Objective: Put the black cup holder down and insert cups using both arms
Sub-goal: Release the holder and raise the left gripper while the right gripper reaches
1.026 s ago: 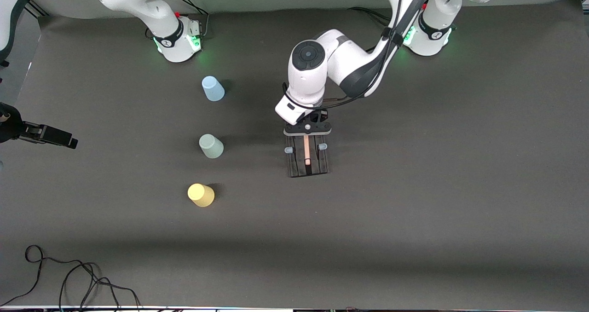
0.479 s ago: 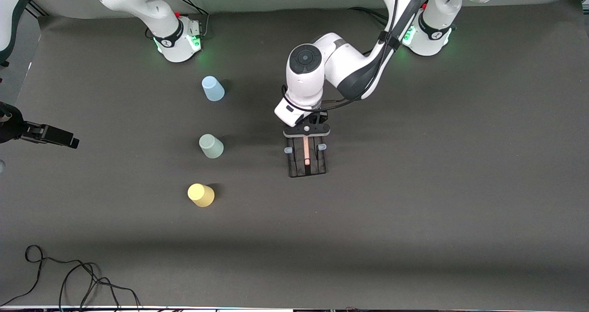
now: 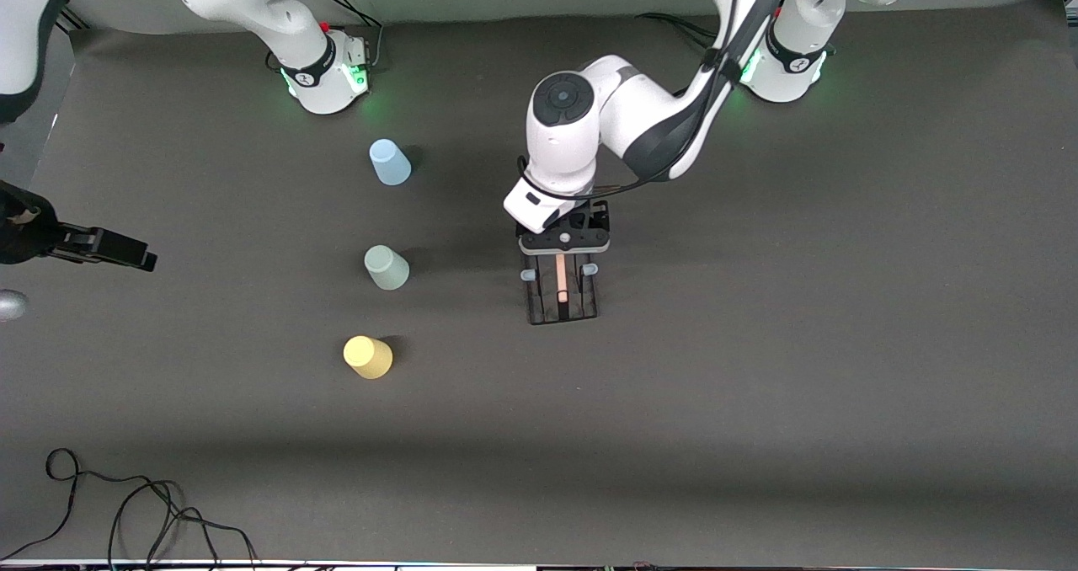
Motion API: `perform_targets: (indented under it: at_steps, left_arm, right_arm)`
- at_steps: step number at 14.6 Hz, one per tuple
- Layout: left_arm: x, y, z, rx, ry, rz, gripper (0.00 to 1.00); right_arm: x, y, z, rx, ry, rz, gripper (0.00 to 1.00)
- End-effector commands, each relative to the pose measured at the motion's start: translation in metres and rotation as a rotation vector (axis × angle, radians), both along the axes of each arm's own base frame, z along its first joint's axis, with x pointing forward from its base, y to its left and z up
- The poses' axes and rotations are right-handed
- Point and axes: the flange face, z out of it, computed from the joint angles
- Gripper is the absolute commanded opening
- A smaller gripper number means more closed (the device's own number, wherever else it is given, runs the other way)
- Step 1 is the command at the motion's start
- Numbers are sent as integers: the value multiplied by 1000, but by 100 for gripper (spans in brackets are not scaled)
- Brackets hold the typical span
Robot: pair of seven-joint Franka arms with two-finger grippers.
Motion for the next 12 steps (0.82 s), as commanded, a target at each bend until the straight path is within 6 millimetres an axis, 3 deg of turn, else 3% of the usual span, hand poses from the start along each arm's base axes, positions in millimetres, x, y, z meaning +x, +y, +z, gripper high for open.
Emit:
perform_targets:
  at_steps: [1,3,6,12]
  left_arm:
    - [15,35,56,0,-30,11,100]
    - [35,72,84,-3,-42,17,100]
    - [62,129,101,19,-39,-13,100]
    - [99,294,139,86,54,-158,100]
  right_arm:
    - [5,11,-2,-5,-19,-29,100]
    - [11,27,-8,-12,-44,-58,100]
    - [16,59,-33,-20,-37,-77,100]
    - [7,118,-117,-20,-3,-113,100]
